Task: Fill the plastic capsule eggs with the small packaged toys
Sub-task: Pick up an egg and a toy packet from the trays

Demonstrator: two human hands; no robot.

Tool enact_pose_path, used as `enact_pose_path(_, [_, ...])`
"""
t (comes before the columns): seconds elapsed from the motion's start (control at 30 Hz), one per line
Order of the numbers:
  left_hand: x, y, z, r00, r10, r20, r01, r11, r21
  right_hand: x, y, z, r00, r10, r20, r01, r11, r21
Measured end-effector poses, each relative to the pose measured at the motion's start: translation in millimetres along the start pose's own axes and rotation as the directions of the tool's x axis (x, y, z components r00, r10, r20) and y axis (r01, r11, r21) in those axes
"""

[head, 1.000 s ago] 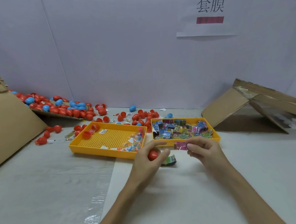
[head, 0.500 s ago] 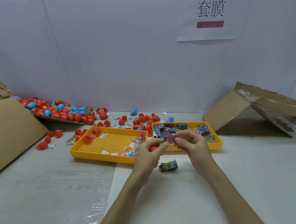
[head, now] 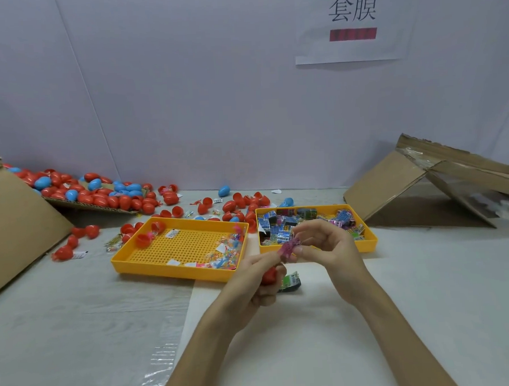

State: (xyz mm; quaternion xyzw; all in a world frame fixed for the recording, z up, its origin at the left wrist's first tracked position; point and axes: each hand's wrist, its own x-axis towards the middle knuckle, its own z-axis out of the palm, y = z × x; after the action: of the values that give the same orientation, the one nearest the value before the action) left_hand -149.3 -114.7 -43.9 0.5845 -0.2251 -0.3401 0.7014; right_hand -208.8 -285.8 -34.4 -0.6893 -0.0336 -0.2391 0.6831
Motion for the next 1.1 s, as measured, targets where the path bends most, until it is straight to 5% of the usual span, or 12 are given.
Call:
enact_pose_path(0.53, [0.9, -1.8, -3.3, 0.993, -0.097, 0.06, 0.102, 0.992, -0.076, -0.7, -1.8, -5.0, 0.994, -0.076, 0.079, 0.076, 0.997, 0.009])
enact_pose_path(0.67, [0.0, -0.6, -3.6, 0.998, 0.003, 0.066, -0.001, 1.0, -0.031, -0.4, -1.8, -5.5, 0.994, -0.063, 0.087, 0.065, 0.998, -0.024])
enact_pose_path(0.97, [2.9, -2.8, -2.5, 0.989, 0.105, -0.107, -0.109, 0.994, -0.025, 3.3, -3.5, -7.9, 0.993, 0.116, 0.027, -0.119, 0.979, 0.164])
enact_pose_path(1.1, [3.0, -3.8, -2.6, 0.971, 0.15, -0.188, -0.149, 0.989, 0.023, -1.3, -0.9, -0.7, 0.988, 0.123, 0.095, -0.121, 0.992, -0.032])
